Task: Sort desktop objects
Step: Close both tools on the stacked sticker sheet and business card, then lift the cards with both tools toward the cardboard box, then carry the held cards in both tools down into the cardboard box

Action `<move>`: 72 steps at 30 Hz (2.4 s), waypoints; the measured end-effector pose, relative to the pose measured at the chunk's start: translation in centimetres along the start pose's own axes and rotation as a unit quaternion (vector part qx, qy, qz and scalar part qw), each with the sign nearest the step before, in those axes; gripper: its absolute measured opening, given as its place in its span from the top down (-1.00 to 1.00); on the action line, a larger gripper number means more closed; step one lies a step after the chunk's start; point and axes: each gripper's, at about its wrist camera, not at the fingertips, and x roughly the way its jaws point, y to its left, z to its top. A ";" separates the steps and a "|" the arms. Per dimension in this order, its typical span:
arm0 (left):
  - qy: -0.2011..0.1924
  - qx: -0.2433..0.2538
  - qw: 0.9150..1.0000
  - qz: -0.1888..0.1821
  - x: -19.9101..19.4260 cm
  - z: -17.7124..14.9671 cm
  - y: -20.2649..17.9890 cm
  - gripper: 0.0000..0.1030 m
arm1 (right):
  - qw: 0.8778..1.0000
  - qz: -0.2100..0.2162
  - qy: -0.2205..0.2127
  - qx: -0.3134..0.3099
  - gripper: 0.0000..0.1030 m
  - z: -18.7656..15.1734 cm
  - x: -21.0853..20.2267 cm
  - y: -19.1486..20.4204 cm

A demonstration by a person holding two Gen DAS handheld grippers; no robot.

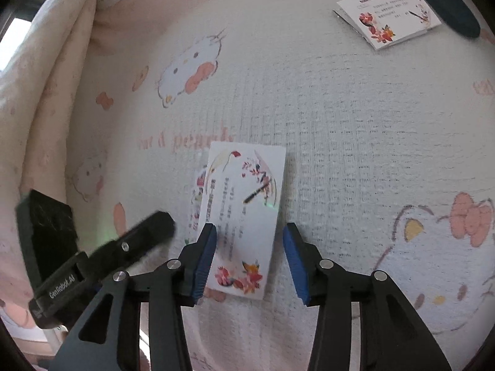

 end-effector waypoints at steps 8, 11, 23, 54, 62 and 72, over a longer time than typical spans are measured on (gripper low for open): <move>0.004 0.044 0.998 0.045 1.3 -0.4 -2.4 0.04 | 1.000 -0.022 -0.014 -0.016 0.59 0.2 0.9 1.2; 0.001 0.077 0.993 0.088 1.4 -1.0 -3.4 0.52 | 1.000 -0.012 -0.018 -0.003 0.63 0.5 1.0 1.1; -0.039 0.065 0.996 0.040 -2.5 -0.8 -5.1 0.76 | 0.998 0.034 -0.047 -0.011 0.64 0.6 -2.6 3.4; -0.124 0.238 0.957 -0.112 -7.3 -0.9 -27.8 0.77 | 0.957 0.026 -0.286 -0.041 0.64 2.7 -24.3 4.7; -0.094 0.260 0.950 -0.143 -3.6 -1.8 -33.9 0.77 | 0.948 0.002 -0.317 -0.025 0.64 3.8 -29.0 0.2; 0.002 0.284 0.937 -0.202 7.5 -10.0 -42.9 0.77 | 0.930 -0.063 -0.358 0.049 0.64 4.6 -34.8 -9.6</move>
